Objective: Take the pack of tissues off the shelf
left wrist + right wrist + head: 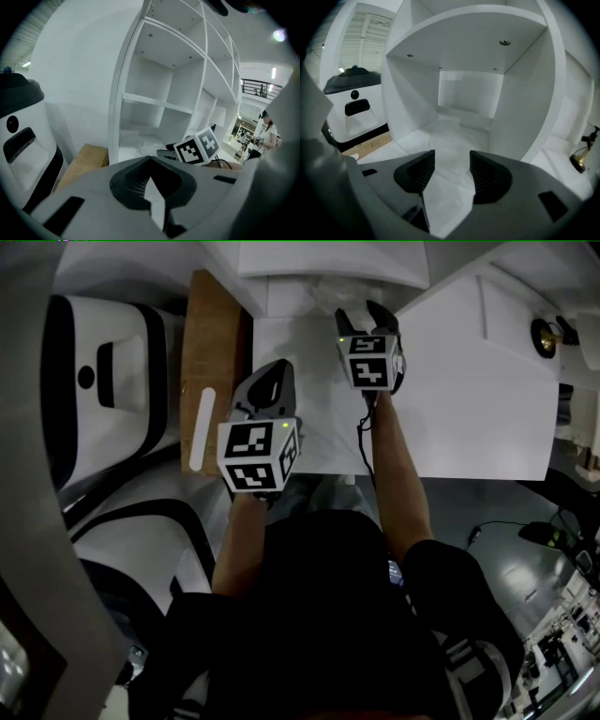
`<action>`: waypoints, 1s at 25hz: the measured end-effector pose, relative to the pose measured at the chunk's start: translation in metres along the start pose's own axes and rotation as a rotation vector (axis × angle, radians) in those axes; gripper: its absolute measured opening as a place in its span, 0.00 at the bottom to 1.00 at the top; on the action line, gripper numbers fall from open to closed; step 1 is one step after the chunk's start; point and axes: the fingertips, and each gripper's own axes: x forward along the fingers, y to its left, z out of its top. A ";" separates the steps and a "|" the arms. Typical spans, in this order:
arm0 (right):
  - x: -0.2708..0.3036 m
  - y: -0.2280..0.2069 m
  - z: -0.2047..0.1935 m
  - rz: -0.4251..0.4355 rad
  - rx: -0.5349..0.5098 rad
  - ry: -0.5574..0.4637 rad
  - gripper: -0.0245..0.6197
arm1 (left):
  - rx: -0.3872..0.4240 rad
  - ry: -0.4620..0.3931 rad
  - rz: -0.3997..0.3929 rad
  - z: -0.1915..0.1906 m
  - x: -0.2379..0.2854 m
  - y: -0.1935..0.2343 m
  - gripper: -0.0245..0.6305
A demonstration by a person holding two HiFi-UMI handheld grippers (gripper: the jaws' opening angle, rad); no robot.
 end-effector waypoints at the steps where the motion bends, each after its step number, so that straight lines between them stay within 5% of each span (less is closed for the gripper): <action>1: 0.003 -0.004 0.000 -0.011 0.022 -0.001 0.40 | 0.002 0.000 0.001 0.001 0.001 0.001 0.05; 10: 0.035 -0.016 -0.016 -0.020 0.199 0.047 0.39 | -0.005 0.019 -0.001 0.002 0.013 0.007 0.05; 25: 0.004 -0.015 -0.014 0.018 0.309 -0.006 0.12 | -0.007 0.000 0.003 0.000 -0.001 -0.012 0.05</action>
